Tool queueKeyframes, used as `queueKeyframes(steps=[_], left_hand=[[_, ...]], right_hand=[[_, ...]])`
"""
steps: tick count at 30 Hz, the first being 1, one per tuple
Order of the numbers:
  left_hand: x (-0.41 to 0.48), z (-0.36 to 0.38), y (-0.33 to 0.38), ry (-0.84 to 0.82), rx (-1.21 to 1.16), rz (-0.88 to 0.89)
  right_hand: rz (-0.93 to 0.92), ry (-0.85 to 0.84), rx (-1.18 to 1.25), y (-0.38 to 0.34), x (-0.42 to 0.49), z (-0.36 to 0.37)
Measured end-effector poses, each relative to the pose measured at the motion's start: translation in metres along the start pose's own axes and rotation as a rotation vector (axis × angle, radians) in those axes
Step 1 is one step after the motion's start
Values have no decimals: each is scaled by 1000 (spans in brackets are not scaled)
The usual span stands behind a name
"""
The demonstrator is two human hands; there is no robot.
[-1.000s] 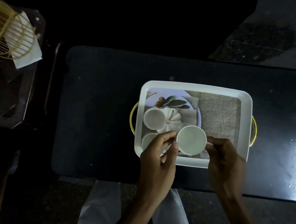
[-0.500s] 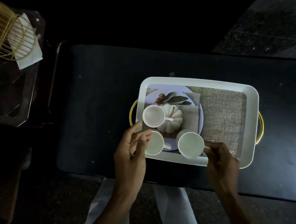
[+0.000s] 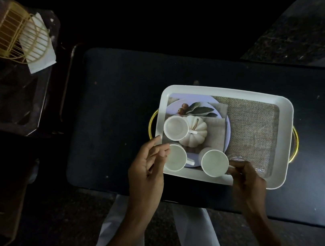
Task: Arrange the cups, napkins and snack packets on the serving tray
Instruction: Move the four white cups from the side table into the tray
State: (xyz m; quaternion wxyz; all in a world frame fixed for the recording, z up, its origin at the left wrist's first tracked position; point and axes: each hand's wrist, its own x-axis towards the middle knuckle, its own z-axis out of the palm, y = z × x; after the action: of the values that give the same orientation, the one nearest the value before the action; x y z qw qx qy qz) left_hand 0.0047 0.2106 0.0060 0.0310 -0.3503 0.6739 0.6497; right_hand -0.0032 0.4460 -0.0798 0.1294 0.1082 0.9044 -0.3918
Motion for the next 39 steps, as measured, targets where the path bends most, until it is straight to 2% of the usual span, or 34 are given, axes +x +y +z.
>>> queueKeyframes(steps=[8, 11, 14, 17, 20, 23, 26, 29, 39], left_hand=[[1, -17, -1, 25, 3, 1], [4, -28, 0, 24, 65, 55], [10, -44, 2, 16, 240, 197], [21, -67, -1, 15, 493, 388], [32, -94, -4, -6, 662, 542], [48, -127, -6, -18, 832, 614], [67, -170, -7, -1, 1038, 596], [85, -212, -6, 19, 1137, 544], [161, -368, 9, 271, 1070, 427]], right_hand=[[-25, -86, -91, -15, 0, -8], [4, -127, -135, -29, -5, -12], [-18, -64, -231, -57, -14, -10], [-204, -37, -302, -103, -21, 7], [-353, -83, -329, -151, -25, 41], [-426, -147, -432, -194, -26, 87], [-513, -222, -544, -230, -24, 140], [-534, -324, -602, -258, -20, 187], [-645, -401, -578, -379, -8, 313]])
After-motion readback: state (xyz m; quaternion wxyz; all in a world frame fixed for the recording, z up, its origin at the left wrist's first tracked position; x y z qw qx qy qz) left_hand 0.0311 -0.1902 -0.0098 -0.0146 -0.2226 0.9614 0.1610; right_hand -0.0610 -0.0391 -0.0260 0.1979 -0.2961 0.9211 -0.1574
